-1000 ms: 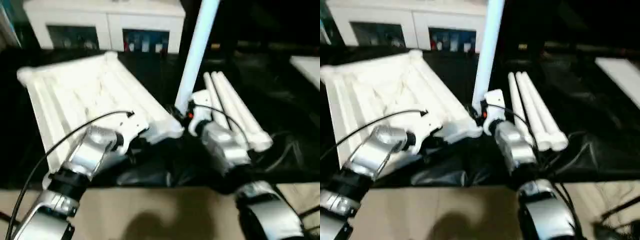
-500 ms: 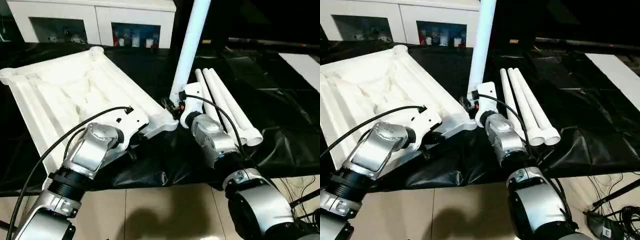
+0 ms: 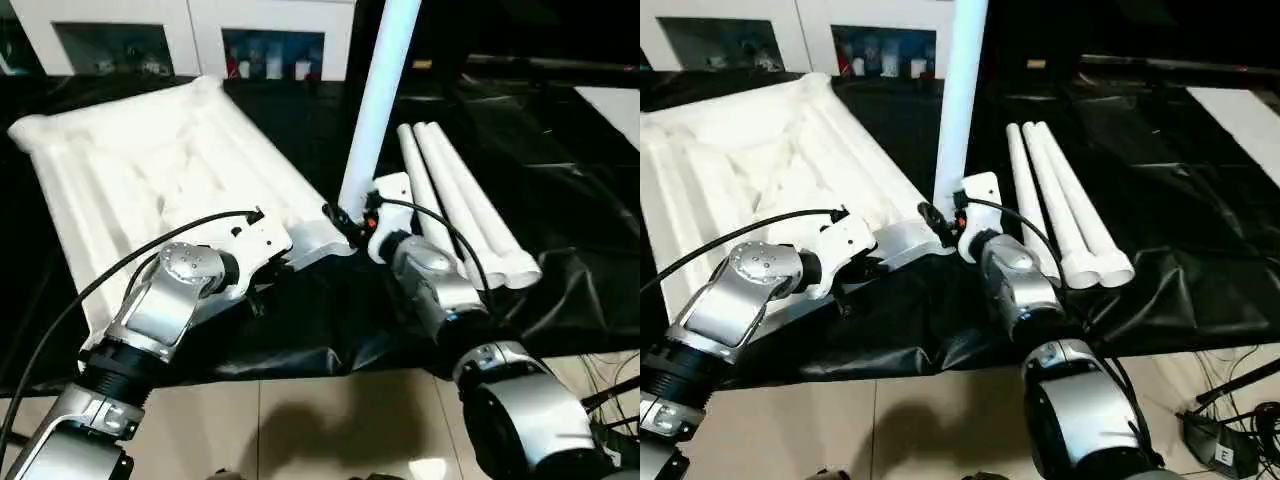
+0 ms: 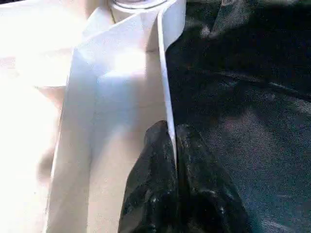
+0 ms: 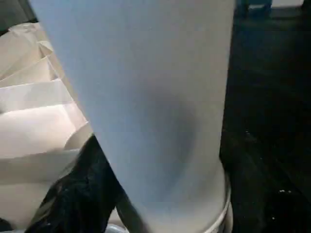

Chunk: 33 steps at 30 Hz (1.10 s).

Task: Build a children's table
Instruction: Insert table leg to table base

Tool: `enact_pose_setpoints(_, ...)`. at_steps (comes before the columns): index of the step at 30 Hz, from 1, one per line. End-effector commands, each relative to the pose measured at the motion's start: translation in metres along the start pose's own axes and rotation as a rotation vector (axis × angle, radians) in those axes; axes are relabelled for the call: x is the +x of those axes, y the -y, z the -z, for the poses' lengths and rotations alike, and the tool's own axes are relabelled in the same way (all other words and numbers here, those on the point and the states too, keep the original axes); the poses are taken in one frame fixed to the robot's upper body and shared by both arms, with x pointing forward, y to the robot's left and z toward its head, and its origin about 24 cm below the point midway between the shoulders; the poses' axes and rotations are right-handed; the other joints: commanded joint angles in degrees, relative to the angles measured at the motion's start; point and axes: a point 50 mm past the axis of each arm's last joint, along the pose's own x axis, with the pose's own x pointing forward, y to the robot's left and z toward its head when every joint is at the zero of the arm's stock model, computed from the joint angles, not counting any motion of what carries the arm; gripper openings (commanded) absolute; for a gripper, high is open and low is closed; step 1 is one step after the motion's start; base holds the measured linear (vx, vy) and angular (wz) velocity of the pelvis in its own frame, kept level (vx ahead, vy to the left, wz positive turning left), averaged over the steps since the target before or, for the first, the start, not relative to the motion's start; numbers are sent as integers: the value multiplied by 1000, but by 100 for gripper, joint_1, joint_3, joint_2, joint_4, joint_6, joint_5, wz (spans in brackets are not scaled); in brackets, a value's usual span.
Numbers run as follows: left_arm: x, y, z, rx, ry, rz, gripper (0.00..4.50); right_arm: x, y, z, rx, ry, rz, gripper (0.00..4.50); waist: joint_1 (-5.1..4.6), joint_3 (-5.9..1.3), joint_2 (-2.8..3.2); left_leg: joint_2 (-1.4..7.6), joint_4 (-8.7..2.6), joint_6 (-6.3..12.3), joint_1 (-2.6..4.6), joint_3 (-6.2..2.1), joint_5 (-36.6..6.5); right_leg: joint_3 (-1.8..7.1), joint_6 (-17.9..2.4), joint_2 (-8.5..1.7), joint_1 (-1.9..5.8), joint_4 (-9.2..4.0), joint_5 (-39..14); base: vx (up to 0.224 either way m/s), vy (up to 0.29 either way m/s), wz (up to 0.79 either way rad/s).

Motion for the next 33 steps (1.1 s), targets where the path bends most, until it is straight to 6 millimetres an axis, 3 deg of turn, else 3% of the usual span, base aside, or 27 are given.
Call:
enact_pose_setpoints(1,2,11,-23,102,129,84,0,-8,-6,23,25,-87,-107,341,-7,-350,62,12,-156,596,21,111,468,244,-1594,-270,360,-160,2638,0,0,0)
enact_pose_setpoints(3,1,12,-23,106,138,95,0,-11,-6,20,-3,-79,-169,358,15,-402,53,8,-97,800,17,122,759,253,-1666,-250,371,-89,3250,0,0,0)
enact_pose_setpoints(4,0,12,-22,107,140,97,0,-12,-6,20,-9,-79,-182,358,35,-404,56,18,-81,857,8,117,824,245,-1667,-242,371,-68,3397,0,0,0)
enact_pose_setpoints(5,0,13,-22,125,156,115,0,-16,-6,19,-33,-83,-228,379,13,-388,22,19,-82,912,-20,121,884,229,-1678,-231,362,-55,3440,0,0,0)
enact_pose_setpoints(8,-5,16,-19,126,216,189,0,-36,2,16,-116,-120,-380,396,61,-374,33,61,-59,942,-2,122,587,215,-1632,-256,341,-81,2806,0,0,0)
enact_pose_setpoints(10,-6,18,-19,111,236,213,0,-43,6,15,-133,-131,-407,408,70,-360,18,60,-61,902,-23,122,580,214,-1613,-258,351,-82,2673,0,0,0)
enact_pose_setpoints(12,-10,21,-15,91,259,251,0,-56,11,12,-160,-146,-468,408,87,-333,9,71,-72,824,-23,136,296,223,-1609,-277,331,-122,2206,0,0,0)
enact_pose_setpoints(18,-11,24,-5,97,230,293,0,-70,16,7,-167,-135,-518,408,83,-332,-10,75,-62,757,-36,155,-67,249,-1595,-309,305,-145,1576,0,0,0)
enact_pose_setpoints(33,-13,19,-1,112,224,291,0,-81,19,10,-156,-162,-499,408,119,-385,-4,64,2,839,-39,145,163,241,-1668,-299,303,-69,1856,0,0,0)
